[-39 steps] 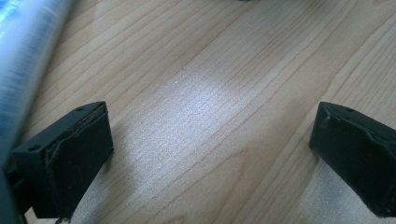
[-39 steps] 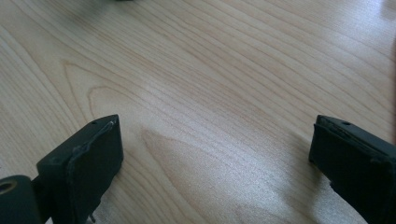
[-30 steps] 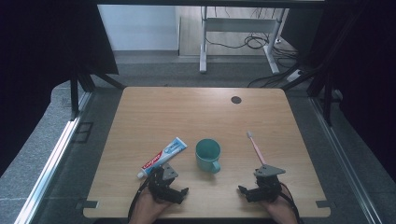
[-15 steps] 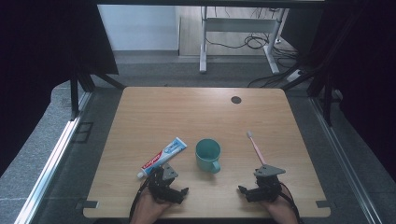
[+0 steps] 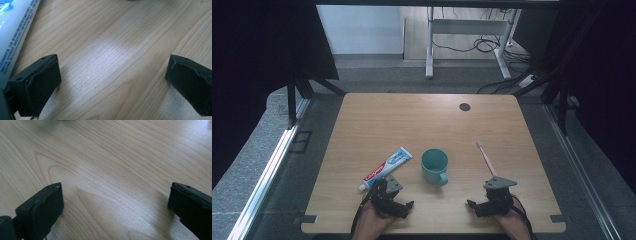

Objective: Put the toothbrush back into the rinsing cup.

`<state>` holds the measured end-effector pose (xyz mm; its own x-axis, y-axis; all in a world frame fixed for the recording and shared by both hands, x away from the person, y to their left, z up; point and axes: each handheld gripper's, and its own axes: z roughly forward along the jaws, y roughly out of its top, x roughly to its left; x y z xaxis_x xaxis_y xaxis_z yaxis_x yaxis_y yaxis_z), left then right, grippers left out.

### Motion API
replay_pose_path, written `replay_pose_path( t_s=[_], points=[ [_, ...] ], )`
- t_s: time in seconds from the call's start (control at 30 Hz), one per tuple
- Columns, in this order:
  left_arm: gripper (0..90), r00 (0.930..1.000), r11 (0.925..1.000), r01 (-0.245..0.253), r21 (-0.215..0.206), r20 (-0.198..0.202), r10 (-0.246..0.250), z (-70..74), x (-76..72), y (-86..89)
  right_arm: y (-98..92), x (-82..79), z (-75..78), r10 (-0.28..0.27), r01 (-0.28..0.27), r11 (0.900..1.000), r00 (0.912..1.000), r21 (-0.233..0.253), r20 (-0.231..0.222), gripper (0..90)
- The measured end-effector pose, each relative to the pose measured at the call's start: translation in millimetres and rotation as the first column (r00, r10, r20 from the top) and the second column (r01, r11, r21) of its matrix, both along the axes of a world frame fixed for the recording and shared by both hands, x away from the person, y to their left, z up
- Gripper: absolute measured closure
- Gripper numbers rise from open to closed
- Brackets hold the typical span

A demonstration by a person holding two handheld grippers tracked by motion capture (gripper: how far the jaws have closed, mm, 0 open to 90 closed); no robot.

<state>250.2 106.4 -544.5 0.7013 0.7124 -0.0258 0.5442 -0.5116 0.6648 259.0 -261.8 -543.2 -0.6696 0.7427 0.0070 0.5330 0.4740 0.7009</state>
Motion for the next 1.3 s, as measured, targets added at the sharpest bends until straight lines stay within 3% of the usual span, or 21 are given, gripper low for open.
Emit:
replay_pose_path(
  t_s=[0.33, 0.77, 0.93, 1.3],
  points=[
    [0.0, 1.0, 1.0, -0.001, 0.0, 0.0, 0.001, 0.0, 0.0, 0.0, -5.7, 0.7, 4.6, -0.023, 0.023, 1.0, 0.9997, 0.02, 0.001, 0.0],
    [0.0, 1.0, 1.0, 0.0, 0.001, 0.001, 0.0, 0.1, 0.1, 0.2, -12.1, -2.1, 9.1, -0.042, 0.042, 0.999, 0.9991, -0.002, 0.011, 0.0],
    [0.1, 1.0, 1.0, 0.002, 0.003, 0.0, -0.002, 0.2, 0.1, 0.3, -20.8, -3.0, 10.2, -0.073, 0.073, 0.997, 0.9973, -0.003, 0.013, 0.0],
    [0.1, 1.0, 1.0, 0.001, 0.004, 0.0, -0.001, 0.2, 0.3, 0.4, -59.3, -4.6, 10.1, -0.19, 0.19, 0.982, 0.9817, -0.007, 0.006, 0.0]
  ],
)
